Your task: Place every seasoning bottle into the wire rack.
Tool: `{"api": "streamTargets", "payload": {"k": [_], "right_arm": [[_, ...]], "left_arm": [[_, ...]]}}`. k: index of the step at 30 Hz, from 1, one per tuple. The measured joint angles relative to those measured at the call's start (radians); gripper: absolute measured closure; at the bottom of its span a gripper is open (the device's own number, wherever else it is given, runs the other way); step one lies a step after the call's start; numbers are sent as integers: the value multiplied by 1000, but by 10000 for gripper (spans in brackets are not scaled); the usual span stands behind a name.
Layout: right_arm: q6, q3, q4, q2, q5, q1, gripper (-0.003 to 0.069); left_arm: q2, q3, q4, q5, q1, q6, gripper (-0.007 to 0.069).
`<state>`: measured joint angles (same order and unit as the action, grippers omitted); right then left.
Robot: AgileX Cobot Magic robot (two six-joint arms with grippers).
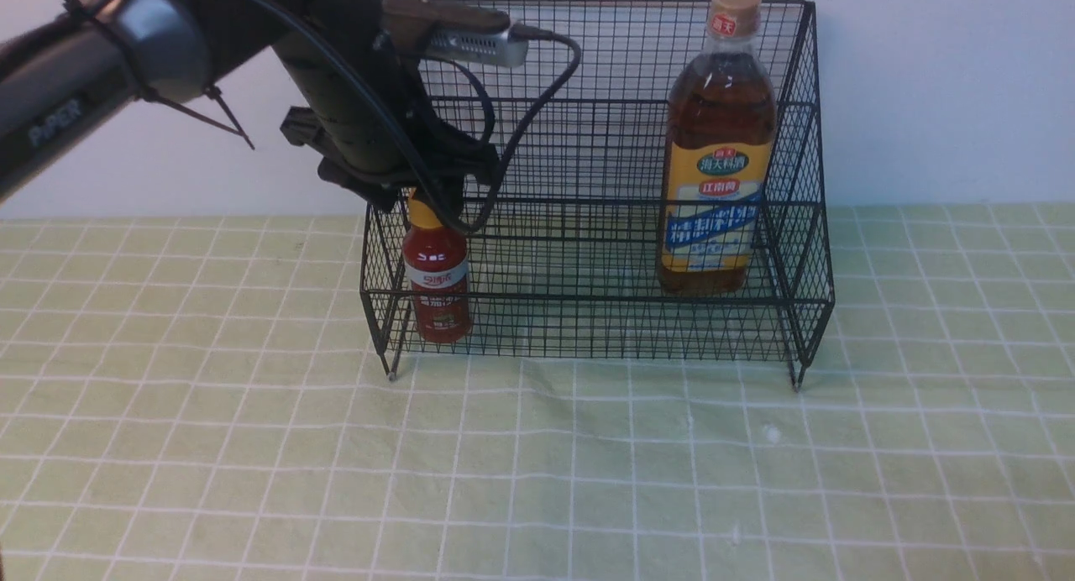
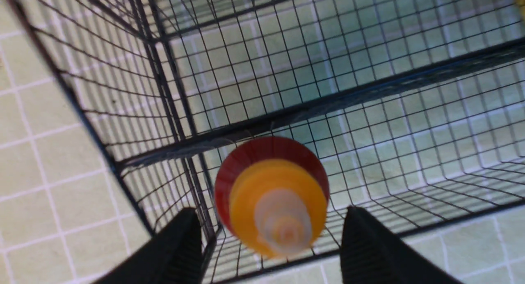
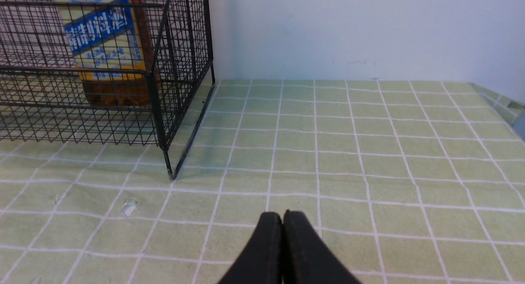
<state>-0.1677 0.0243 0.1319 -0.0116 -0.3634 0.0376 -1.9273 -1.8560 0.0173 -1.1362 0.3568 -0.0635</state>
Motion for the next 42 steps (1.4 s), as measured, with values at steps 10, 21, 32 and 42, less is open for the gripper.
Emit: {"api": "streamTargets", "payload": {"k": [10, 21, 32, 42], "right_arm": [[0, 0, 1, 0, 0, 0, 673], [12, 0, 1, 0, 0, 0, 673], [15, 0, 1, 0, 0, 0, 673], [15, 0, 1, 0, 0, 0, 673]], "left_arm": [[272, 4, -59, -107, 0, -3, 607], [736, 426, -10, 168, 0, -3, 631], [1024, 913, 44, 436, 0, -3, 631], [1146, 948, 39, 445, 0, 30, 631]]}}
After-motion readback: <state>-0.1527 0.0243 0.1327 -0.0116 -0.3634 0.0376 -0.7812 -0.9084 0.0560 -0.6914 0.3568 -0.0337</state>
